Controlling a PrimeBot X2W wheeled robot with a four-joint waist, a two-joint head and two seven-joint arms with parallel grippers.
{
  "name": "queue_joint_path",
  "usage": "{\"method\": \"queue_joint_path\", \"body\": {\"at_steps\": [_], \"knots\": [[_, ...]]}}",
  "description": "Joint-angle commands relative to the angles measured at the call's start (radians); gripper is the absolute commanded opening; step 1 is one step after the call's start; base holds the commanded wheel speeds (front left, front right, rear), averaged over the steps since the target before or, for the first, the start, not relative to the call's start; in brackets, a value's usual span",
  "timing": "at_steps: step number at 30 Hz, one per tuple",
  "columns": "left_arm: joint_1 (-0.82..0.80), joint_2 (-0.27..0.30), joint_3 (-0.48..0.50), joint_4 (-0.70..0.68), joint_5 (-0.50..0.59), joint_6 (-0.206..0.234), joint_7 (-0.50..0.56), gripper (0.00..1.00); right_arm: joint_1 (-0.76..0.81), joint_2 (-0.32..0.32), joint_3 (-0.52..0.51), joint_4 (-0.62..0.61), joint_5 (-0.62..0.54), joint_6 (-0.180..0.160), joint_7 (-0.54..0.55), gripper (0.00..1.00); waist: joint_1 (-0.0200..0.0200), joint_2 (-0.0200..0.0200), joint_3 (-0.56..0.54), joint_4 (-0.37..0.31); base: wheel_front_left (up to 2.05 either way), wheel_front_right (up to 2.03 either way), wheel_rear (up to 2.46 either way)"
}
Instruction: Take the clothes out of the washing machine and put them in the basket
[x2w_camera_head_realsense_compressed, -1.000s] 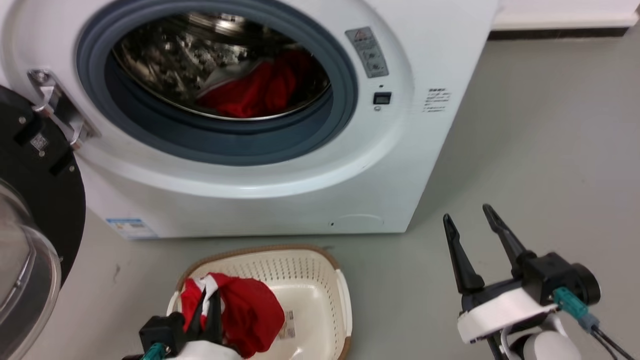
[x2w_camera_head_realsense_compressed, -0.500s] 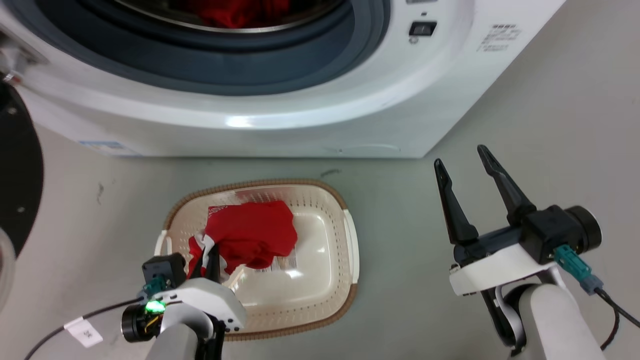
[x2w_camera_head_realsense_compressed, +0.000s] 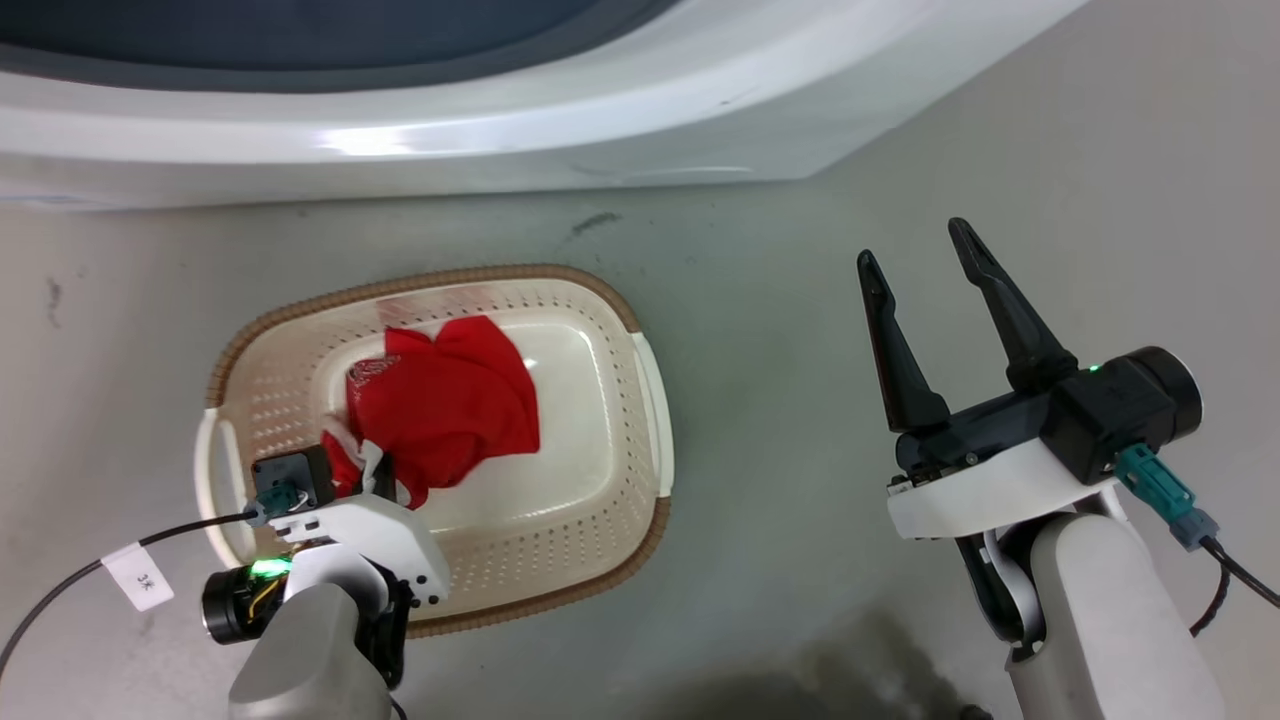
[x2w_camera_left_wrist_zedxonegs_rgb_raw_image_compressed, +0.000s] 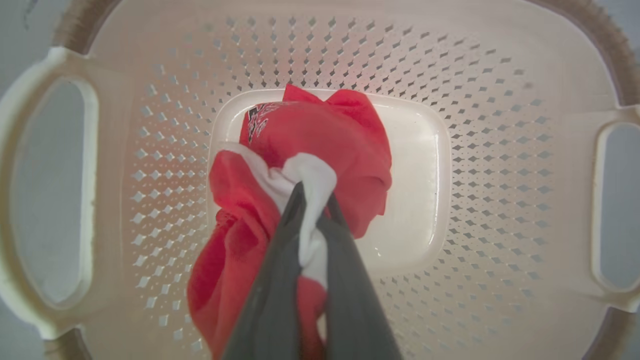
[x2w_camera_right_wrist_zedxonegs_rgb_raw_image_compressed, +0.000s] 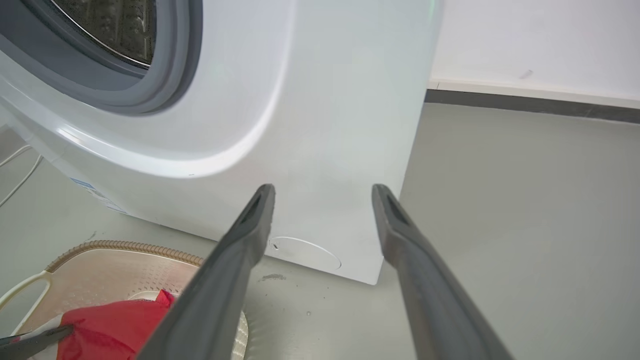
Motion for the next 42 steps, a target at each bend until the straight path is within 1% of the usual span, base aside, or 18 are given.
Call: {"method": "queue_joint_path", "body": {"at_steps": [1, 4, 5, 6, 7, 8, 9, 12, 18, 22, 26, 31, 32, 42], "knots": [[-0.020, 0.011, 0.003, 0.016, 0.009, 0.006, -0.003, 0.00, -0.016, 0.001, 0.003, 0.001, 0.000, -0.001, -0.008, 1.00, -0.0002, 0.0000, 0.036, -0.028, 0.00, 0.00, 0.00], [-0.047, 0.020, 0.008, 0.055, 0.008, 0.005, -0.003, 0.00, -0.025, 0.001, 0.006, 0.006, 0.004, -0.001, -0.011, 1.00, -0.0002, 0.0000, 0.053, -0.037, 0.00, 0.00, 0.00], [-0.052, 0.022, 0.010, 0.063, 0.009, 0.004, -0.003, 0.02, -0.025, 0.001, 0.007, 0.009, 0.005, -0.001, -0.012, 1.00, -0.0002, 0.0000, 0.055, -0.038, 0.00, 0.00, 0.00], [-0.056, 0.024, 0.011, 0.070, 0.010, 0.003, -0.003, 0.28, -0.027, 0.001, 0.008, 0.013, 0.007, -0.001, -0.013, 1.00, -0.0002, 0.0000, 0.054, -0.040, 0.00, 0.00, 0.00], [-0.059, 0.026, 0.011, 0.074, 0.014, 0.003, -0.003, 0.47, -0.028, 0.001, 0.007, 0.018, 0.009, -0.001, -0.015, 1.00, -0.0002, 0.0000, 0.050, -0.040, 0.00, 0.00, 0.00], [-0.060, 0.027, 0.011, 0.071, 0.017, 0.006, -0.003, 0.91, -0.027, 0.001, 0.006, 0.023, 0.010, -0.001, -0.015, 1.00, -0.0002, 0.0000, 0.043, -0.040, 0.00, 0.00, 0.00], [-0.055, 0.027, 0.012, 0.066, 0.017, 0.008, -0.003, 1.00, -0.025, 0.001, 0.004, 0.032, 0.011, -0.001, -0.016, 1.00, -0.0002, 0.0000, 0.030, -0.039, 0.00, 0.00, 0.00], [-0.020, 0.017, 0.019, 0.053, 0.017, 0.005, -0.003, 1.00, -0.013, 0.001, 0.004, 0.048, 0.020, -0.001, -0.017, 1.00, -0.0002, 0.0000, -0.019, -0.032, 0.00, 0.00, 0.00], [0.078, -0.006, 0.031, 0.002, 0.027, -0.005, -0.003, 1.00, 0.039, 0.000, -0.007, 0.078, 0.023, -0.001, -0.018, 1.00, -0.0002, 0.0000, -0.177, -0.008, 0.00, 0.00, 0.00], [0.160, -0.023, 0.030, -0.073, 0.047, -0.005, -0.003, 1.00, 0.080, 0.000, -0.020, 0.094, 0.007, -0.001, -0.018, 1.00, -0.0002, 0.0000, -0.276, 0.012, 0.00, 0.00, 0.00], [0.227, -0.030, 0.031, -0.161, 0.065, -0.001, -0.003, 1.00, 0.115, 0.000, -0.034, 0.096, -0.005, -0.001, -0.014, 1.00, -0.0002, 0.0000, -0.350, 0.029, 0.00, 0.00, 0.00], [0.306, -0.035, 0.034, -0.293, 0.089, 0.012, -0.003, 1.00, 0.159, 0.000, -0.055, 0.086, -0.010, -0.001, 0.000, 1.00, -0.0002, 0.0000, -0.426, 0.045, 0.00, 0.00, 0.00], [0.336, -0.037, 0.031, -0.391, 0.106, 0.021, -0.003, 1.00, 0.183, 0.000, -0.069, 0.075, -0.007, -0.001, 0.012, 1.00, -0.0002, 0.0000, -0.460, 0.053, 0.00, 0.00, 0.00], [0.391, -0.037, -0.006, -0.714, 0.137, 0.050, -0.003, 1.00, 0.242, 0.000, -0.092, 0.015, -0.011, -0.001, 0.051, 1.00, -0.0002, 0.0000, -0.536, 0.065, 0.00, 0.00, 0.00]]}}
